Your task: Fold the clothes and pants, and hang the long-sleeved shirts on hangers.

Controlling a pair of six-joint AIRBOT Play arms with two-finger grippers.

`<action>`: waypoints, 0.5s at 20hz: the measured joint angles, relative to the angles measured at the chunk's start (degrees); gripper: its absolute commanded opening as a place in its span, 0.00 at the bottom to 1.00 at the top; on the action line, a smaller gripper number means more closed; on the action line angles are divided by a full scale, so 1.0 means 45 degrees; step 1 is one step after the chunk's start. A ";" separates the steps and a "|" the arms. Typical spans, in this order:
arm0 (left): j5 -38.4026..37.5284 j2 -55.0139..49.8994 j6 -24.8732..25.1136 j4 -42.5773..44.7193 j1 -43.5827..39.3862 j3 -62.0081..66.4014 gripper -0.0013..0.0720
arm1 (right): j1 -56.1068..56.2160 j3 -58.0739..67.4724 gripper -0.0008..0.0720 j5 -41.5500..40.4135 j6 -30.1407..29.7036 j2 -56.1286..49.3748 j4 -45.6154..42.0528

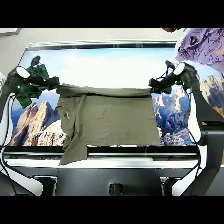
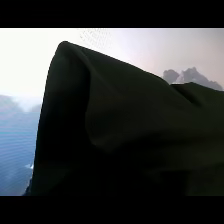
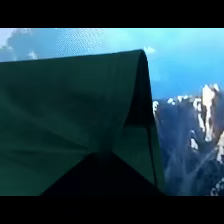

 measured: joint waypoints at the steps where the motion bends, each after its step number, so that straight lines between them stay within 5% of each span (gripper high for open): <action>1: -0.0146 -0.0136 -0.0112 -0.0024 -0.0024 0.0019 0.44 | -0.0005 0.0000 0.41 0.0044 0.0000 -0.0151 0.0151; 2: -0.0350 -0.0180 -0.0257 -0.0078 0.0019 0.0092 0.60 | -0.0029 0.0029 0.59 0.0257 -0.0015 -0.0233 0.0287; 3: -0.0670 -0.0146 -0.0350 -0.0087 0.0141 0.0194 0.63 | -0.0078 0.0078 0.66 0.0583 -0.0185 -0.0228 0.0403; 10: -0.3837 0.2370 -0.0107 0.0010 0.2667 -0.0447 0.65 | -0.2560 -0.1156 0.66 0.2749 -0.2215 0.2293 0.1831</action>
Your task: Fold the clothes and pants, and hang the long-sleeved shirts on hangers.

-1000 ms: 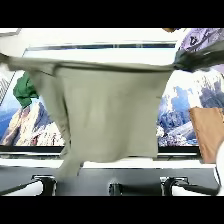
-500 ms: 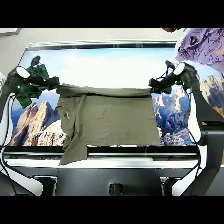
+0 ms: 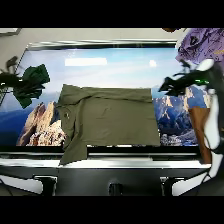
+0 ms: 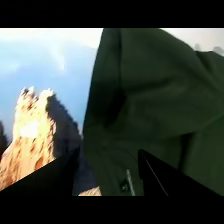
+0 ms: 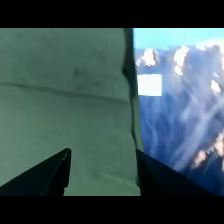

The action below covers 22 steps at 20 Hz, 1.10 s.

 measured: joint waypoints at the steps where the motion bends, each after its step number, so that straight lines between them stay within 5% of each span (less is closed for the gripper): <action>1: -0.0325 0.0636 0.0063 0.0005 0.0466 -0.0690 0.65 | -0.0636 -0.0831 0.66 0.0068 -0.0296 0.0656 0.0335; 12: 0.1326 0.9185 0.0617 -0.1894 0.3755 -1.2891 0.65 | -0.3866 -1.2478 0.66 -0.0879 -0.3327 0.5673 0.1632; 22: 0.1899 1.0214 0.1404 -0.2453 0.3361 -1.5169 0.64 | -0.3905 -1.4814 0.66 -0.2021 -0.4099 0.5935 0.1943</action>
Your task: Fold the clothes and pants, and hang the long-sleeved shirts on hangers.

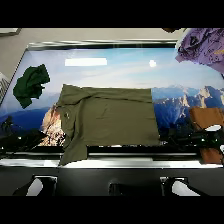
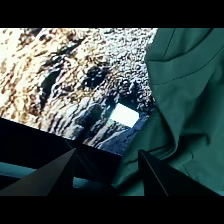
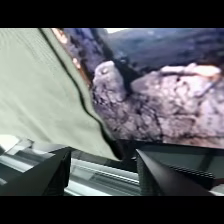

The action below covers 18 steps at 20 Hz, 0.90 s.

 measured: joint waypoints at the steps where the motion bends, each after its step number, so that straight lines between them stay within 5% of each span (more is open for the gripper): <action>1: 0.0010 -0.0005 0.0092 -0.0019 -0.0117 -0.0034 0.65 | 0.0000 -0.0131 0.66 -0.0034 -0.0053 0.0000 0.0092; 4: 0.0049 -0.0223 0.0228 -0.0034 -0.0374 -0.0083 0.64 | -0.0005 -0.0418 0.65 -0.0185 -0.0282 0.0005 0.0398; 8: 0.0083 -0.0777 0.0350 -0.0053 -0.0491 -0.0097 0.64 | 0.0000 -0.0559 0.48 -0.0563 -0.0432 0.0005 0.0651; 11: 0.0083 -0.1141 0.0457 -0.0058 -0.0525 -0.0102 0.65 | 0.0214 -0.0583 0.48 -0.0772 -0.0476 -0.0010 0.0719; 12: 0.0087 -0.1219 0.0495 -0.0058 -0.0529 -0.0102 0.65 | 0.0520 -0.0583 0.44 -0.0831 -0.0481 -0.0063 0.0748; 13: 0.0087 -0.1277 0.0544 -0.0053 -0.0529 -0.0102 0.65 | 0.0913 -0.0583 0.09 -0.0933 -0.0476 -0.0136 0.0748; 18: -0.0112 -0.1433 0.0937 -0.0058 -0.0544 -0.0112 0.64 | 0.2574 -0.0593 0.05 -0.1418 -0.0257 -0.0151 0.0651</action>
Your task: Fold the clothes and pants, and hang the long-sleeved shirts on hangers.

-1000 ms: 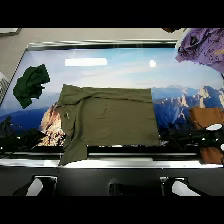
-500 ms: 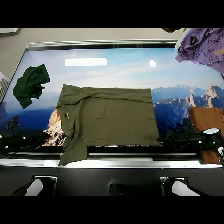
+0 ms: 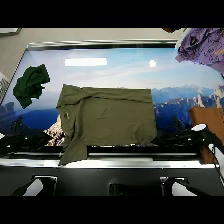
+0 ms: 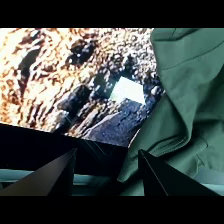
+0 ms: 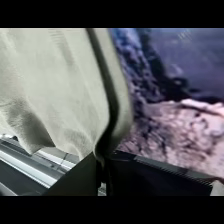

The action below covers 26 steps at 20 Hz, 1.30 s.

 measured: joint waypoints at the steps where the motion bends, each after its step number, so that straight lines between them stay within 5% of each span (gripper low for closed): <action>1: -0.0015 -0.0034 0.0131 -0.0005 -0.0019 -0.0024 0.64 | 0.0121 -0.0005 0.05 -0.0087 0.0112 0.0107 -0.0029; 15: 0.0743 -0.1360 0.1185 -0.1098 -0.2730 -0.0685 0.64 | 0.0423 -0.0010 0.05 -0.0117 0.1015 0.1608 0.0015; 16: 0.0748 -0.1520 0.1190 -0.1282 -0.2885 -0.0685 0.61 | 0.0423 -0.0010 0.05 -0.0078 0.1039 0.1613 0.0039; 18: 0.0879 -0.1836 0.1209 -0.1360 -0.3143 -0.0704 0.04 | 0.0423 -0.0010 0.05 0.0010 0.1064 0.1661 0.0049; 26: 0.1103 -0.1880 0.1059 -0.1953 -0.3405 0.0461 0.03 | 0.0753 0.0699 0.05 0.0515 0.1093 0.2506 0.0520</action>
